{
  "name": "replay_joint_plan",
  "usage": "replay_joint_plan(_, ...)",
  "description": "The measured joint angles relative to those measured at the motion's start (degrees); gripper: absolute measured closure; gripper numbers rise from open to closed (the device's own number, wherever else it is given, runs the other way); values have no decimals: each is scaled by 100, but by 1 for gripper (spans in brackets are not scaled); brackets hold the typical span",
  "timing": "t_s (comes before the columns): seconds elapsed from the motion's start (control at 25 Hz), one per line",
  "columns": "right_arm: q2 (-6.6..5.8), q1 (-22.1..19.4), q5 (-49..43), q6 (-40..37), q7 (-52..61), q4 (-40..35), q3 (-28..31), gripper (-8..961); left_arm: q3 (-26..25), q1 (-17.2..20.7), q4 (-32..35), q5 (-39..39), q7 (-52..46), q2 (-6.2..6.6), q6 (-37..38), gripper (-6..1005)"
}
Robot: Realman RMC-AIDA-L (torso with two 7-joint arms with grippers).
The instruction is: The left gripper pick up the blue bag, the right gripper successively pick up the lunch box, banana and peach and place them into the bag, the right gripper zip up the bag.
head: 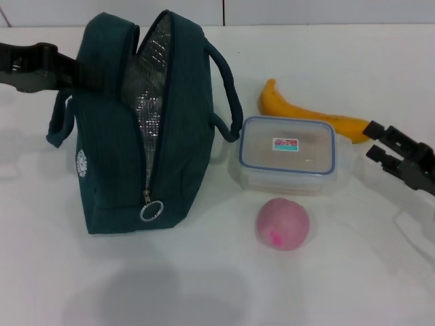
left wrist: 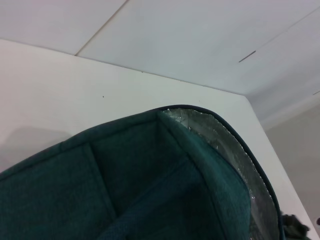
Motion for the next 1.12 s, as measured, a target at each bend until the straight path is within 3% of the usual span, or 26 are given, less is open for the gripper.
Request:
replay_joint_plan(0.12, 68, 48, -2, 321, 7, -9, -27, 84, 0, -6, 6, -2, 4, 4, 0, 964)
replay_joint_plan(0.68, 137, 531, -9, 523, 273, 29, -514, 84, -36, -91, 17, -5, 38, 17, -19, 964)
replay_joint_plan(1.12, 158, 483, 41, 294, 297, 5, -543, 85, -35, -59, 10, -5, 58, -5, -8, 964)
